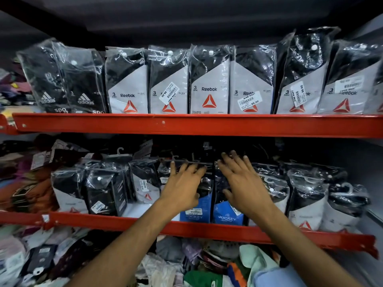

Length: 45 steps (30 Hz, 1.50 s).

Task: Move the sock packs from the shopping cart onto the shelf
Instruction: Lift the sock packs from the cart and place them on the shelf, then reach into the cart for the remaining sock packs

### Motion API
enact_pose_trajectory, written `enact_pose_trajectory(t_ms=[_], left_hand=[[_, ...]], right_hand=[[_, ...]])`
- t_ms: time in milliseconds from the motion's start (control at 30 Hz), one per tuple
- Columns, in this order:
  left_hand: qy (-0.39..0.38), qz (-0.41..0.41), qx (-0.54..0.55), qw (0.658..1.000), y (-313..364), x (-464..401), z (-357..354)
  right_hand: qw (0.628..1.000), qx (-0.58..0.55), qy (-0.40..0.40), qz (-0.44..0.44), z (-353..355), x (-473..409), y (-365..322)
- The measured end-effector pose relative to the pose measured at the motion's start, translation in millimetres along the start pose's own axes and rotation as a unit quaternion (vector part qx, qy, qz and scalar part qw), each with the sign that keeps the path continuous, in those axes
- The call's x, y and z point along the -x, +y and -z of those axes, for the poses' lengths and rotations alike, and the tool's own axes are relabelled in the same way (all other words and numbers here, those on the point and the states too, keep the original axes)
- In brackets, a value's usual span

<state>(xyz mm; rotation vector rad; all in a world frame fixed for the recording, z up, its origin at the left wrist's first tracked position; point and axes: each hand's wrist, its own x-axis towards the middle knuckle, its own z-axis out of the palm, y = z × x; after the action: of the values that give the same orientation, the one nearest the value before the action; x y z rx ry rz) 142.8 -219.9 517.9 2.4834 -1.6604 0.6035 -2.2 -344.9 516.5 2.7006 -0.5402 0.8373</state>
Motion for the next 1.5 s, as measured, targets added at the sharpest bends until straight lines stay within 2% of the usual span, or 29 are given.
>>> enact_pose_trajectory(t_ms=[133, 300, 433, 600, 800, 1000, 1133, 1233, 1400, 1500], left_hand=[[0.104, -0.028, 0.024, 0.994, 13, 26, -18], [0.151, -0.03, 0.02, 0.988, 16, 27, -41], [0.164, -0.021, 0.006, 0.986, 20, 24, -46], [0.141, -0.011, -0.006, 0.99, 19, 36, -47], [0.132, 0.004, 0.015, 0.991, 6, 108, -63], [0.042, 0.043, 0.039, 0.997, -10, 231, -133], [-0.068, 0.084, 0.07, 0.992, -17, 329, -190], [-0.152, 0.117, 0.111, 0.975, -19, 400, -230], [-0.327, 0.152, 0.129, 0.924, -18, 492, -305], [-0.37, 0.134, 0.121, 0.911, -24, 522, -341]], right_hand=[[0.999, -0.021, 0.038, -0.031, -23, 22, -13], [0.996, -0.064, 0.032, -0.045, -47, 30, -15], [0.997, -0.066, 0.02, -0.035, -51, 31, -13], [0.997, -0.056, 0.027, -0.035, -48, 37, -15], [0.998, -0.033, 0.037, -0.049, -45, 87, -53], [0.996, -0.091, -0.008, -0.02, -98, 170, -123], [0.982, -0.147, -0.122, 0.008, -146, 231, -177], [0.955, -0.171, -0.239, 0.034, -180, 276, -222], [0.887, -0.188, -0.411, 0.095, -244, 350, -293], [0.846, -0.165, -0.497, 0.105, -288, 376, -324]])
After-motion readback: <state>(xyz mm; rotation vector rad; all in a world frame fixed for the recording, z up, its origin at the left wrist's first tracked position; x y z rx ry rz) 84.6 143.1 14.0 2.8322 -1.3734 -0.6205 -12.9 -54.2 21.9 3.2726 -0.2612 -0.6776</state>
